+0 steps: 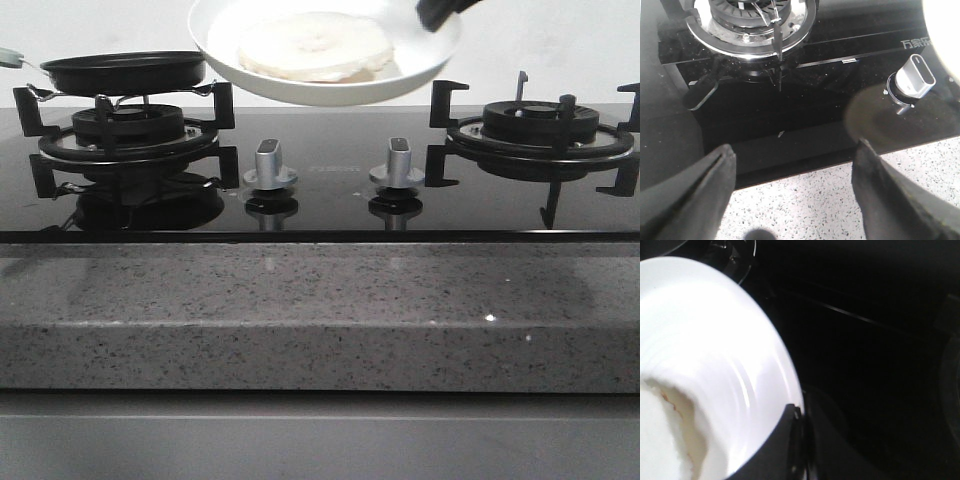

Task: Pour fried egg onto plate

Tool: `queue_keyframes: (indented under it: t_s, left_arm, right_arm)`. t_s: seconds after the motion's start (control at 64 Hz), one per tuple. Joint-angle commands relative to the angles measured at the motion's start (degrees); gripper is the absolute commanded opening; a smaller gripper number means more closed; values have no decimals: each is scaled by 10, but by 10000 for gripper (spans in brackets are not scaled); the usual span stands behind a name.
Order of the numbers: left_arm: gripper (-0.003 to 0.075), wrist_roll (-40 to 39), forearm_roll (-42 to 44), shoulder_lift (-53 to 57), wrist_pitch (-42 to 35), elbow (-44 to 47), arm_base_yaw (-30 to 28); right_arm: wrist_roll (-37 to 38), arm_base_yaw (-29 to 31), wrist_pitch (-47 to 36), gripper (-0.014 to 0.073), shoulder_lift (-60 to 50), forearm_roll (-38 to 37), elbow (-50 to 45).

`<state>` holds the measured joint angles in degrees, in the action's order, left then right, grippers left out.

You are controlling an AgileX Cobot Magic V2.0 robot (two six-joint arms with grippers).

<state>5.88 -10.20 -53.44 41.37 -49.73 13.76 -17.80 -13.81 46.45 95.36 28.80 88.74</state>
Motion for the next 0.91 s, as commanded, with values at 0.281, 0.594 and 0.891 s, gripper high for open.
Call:
queue_keyframes:
  t_s: [0.281, 0.594, 0.891]
  left_arm:
    - [492, -7, -4, 9, -39, -15, 6]
    - [492, -7, -4, 9, -39, -15, 6]
    - [492, -7, -4, 9, -39, -15, 6]
  right_arm:
    - [-2, 42, 40, -67, 110, 21, 171]
    - [-1, 47, 37, -67, 192, 23, 243]
    - [-1, 47, 2, -30, 214, 22, 245]
